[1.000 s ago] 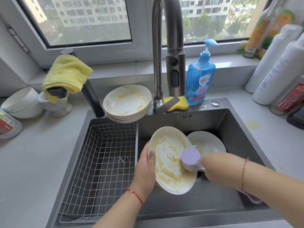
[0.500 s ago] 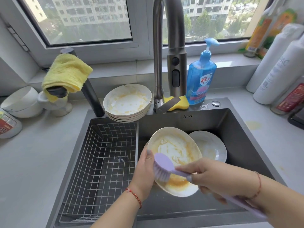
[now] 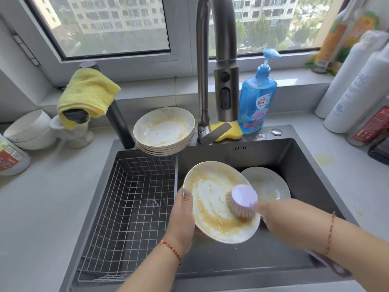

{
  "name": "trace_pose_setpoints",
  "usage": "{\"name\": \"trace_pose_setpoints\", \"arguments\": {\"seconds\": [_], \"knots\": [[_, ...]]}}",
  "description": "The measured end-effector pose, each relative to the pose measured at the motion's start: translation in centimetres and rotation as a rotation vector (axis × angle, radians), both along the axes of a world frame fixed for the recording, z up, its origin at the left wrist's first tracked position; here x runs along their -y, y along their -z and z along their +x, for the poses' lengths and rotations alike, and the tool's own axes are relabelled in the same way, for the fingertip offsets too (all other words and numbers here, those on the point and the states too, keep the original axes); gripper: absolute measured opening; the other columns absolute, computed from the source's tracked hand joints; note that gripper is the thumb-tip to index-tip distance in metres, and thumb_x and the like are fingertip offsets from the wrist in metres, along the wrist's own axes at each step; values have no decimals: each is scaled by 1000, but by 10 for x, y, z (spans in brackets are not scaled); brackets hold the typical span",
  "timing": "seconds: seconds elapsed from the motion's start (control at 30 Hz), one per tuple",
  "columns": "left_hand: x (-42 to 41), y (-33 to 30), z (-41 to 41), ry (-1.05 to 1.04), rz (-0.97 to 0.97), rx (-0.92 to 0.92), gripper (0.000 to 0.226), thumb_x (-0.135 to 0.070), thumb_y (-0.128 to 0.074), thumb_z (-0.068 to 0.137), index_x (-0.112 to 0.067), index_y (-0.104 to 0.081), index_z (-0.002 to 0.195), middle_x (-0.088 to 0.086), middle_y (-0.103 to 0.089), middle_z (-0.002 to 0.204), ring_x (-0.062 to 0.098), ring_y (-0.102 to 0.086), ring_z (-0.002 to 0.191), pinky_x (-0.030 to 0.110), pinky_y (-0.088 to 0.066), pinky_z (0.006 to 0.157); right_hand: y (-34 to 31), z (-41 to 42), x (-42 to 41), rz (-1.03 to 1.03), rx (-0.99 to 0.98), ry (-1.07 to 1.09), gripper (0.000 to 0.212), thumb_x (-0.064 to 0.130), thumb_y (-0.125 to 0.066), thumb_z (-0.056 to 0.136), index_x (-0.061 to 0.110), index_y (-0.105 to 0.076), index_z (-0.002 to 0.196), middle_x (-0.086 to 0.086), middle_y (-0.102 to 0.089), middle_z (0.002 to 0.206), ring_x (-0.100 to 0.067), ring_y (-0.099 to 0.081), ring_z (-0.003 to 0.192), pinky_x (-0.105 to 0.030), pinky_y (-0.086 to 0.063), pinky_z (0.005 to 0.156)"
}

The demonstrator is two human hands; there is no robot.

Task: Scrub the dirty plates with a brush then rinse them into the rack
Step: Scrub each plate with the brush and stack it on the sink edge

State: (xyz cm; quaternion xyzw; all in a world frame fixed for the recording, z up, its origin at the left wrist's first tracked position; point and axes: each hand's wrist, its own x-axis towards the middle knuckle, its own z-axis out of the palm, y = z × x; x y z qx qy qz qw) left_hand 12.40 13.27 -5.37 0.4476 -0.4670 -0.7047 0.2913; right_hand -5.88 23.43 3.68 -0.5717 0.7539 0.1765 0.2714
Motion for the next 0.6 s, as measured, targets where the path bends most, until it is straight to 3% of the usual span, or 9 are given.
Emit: {"name": "trace_pose_setpoints", "arguments": {"seconds": [0.07, 0.17, 0.23, 0.33, 0.4, 0.5, 0.57, 0.6], "knots": [[2, -1, 1, -14, -19, 2, 51, -65, -37, 84, -36, -57, 121, -2, -69, 122, 24, -64, 116, 58, -50, 98, -10, 6, -8, 76, 60, -40, 39, 15, -36, 96, 24, -48, 131, 2, -49, 89, -15, -40, 65, -21, -29, 52], [2, -5, 0, -16, -31, -1, 55, -66, -38, 83, -32, -57, 122, -3, -69, 121, 22, -64, 116, 53, -50, 101, -28, 15, -13, 78, 225, -38, 37, 22, -34, 98, 25, -49, 132, 5, -55, 81, -5, -36, 52, -14, -29, 42], [-3, -6, -2, -12, -15, -1, 63, -76, -40, 80, -32, -58, 122, -2, -70, 120, 22, -64, 116, 53, -50, 101, -38, 23, -7, 34, 387, 60, 36, 26, -37, 99, 36, -52, 130, 13, -46, 62, -1, -39, 41, -9, -32, 36], [-11, -7, -5, 29, 30, -7, 73, -84, -42, 77, -33, -57, 127, 1, -69, 123, 27, -64, 117, 59, -47, 101, -31, 32, 9, -120, 535, 219, 40, 26, -39, 98, 44, -47, 134, 12, -46, 57, 0, -43, 32, -11, -37, 37], [-16, -7, -7, 47, 41, 5, 62, -73, -38, 88, -33, -55, 131, 1, -69, 124, 27, -65, 115, 57, -50, 98, -18, 26, 20, -233, 441, 254, 42, 24, -37, 98, 41, -46, 135, 9, -51, 63, -4, -50, 47, -21, -47, 48], [-18, -9, -6, 15, 45, 15, 47, -61, -35, 97, -33, -56, 128, -2, -70, 121, 24, -65, 116, 53, -51, 98, -4, 8, 26, -324, 85, 164, 38, 20, -35, 97, 24, -48, 132, -1, -59, 86, -19, -57, 74, -32, -52, 71], [-17, -11, -3, -17, 31, 13, 48, -66, -36, 93, -37, -57, 124, -2, -68, 124, 23, -63, 118, 55, -49, 100, 1, -4, 19, -347, -72, 149, 28, 20, -35, 99, 27, -51, 120, -3, -62, 93, -19, -50, 74, -27, -45, 68], [-16, -13, -1, -40, 35, 3, 46, -64, -35, 94, -37, -57, 124, -2, -68, 125, 22, -64, 117, 52, -52, 97, 2, -11, 14, -349, -96, 195, 22, 21, -35, 100, 35, -52, 103, -2, -62, 89, -18, -47, 71, -26, -40, 62]]}}
